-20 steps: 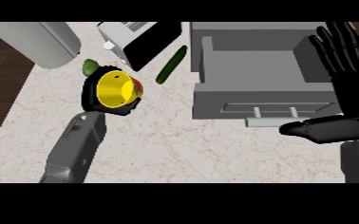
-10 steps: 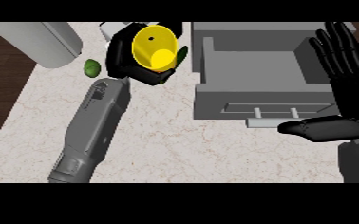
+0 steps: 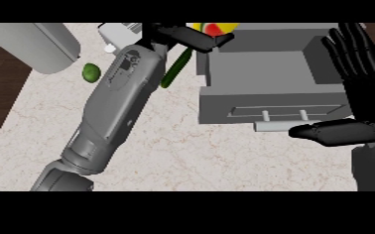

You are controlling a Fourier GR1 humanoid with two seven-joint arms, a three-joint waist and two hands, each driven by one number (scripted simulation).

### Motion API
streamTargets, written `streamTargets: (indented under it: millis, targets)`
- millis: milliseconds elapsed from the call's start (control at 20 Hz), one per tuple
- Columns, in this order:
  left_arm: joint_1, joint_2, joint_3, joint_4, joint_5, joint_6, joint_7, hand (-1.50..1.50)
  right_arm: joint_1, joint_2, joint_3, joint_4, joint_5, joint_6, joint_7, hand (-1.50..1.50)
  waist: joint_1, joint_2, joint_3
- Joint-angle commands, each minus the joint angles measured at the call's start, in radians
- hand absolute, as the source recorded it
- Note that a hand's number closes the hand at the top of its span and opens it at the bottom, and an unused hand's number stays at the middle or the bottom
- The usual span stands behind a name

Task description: Pick up the cup, place it into the drawer and close the drawer

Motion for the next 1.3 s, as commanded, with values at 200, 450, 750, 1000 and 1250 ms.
streamTargets:
  millis: [200,450,750,1000,1250]
  targets:
    - [-0.212,-0.002,-0.067,0.301,0.055,0.125,0.090,1.50,-0.004,0.021,0.029,-0.044,-0.009,-0.003,0.026,-1.50,-0.047,0.015,0.000]
    - [-0.244,-0.002,-0.188,0.406,0.114,0.164,0.105,1.50,-0.058,0.020,0.030,0.043,0.002,0.013,-0.043,-1.50,-0.083,0.028,0.002]
    - [-0.221,-0.002,-0.297,0.490,0.121,0.045,0.154,1.50,-0.082,0.015,0.033,0.041,-0.016,0.027,-0.033,-1.50,-0.131,0.038,0.002]
    - [-0.195,-0.002,-0.372,0.471,0.163,0.052,0.158,-1.50,-0.143,0.007,0.049,0.041,-0.036,0.041,0.013,-1.50,-0.171,0.043,0.001]
    - [-0.139,-0.002,-0.346,0.431,0.254,0.070,0.068,-1.50,-0.143,0.024,0.086,0.045,-0.107,0.116,-0.009,-1.50,-0.194,0.053,0.001]
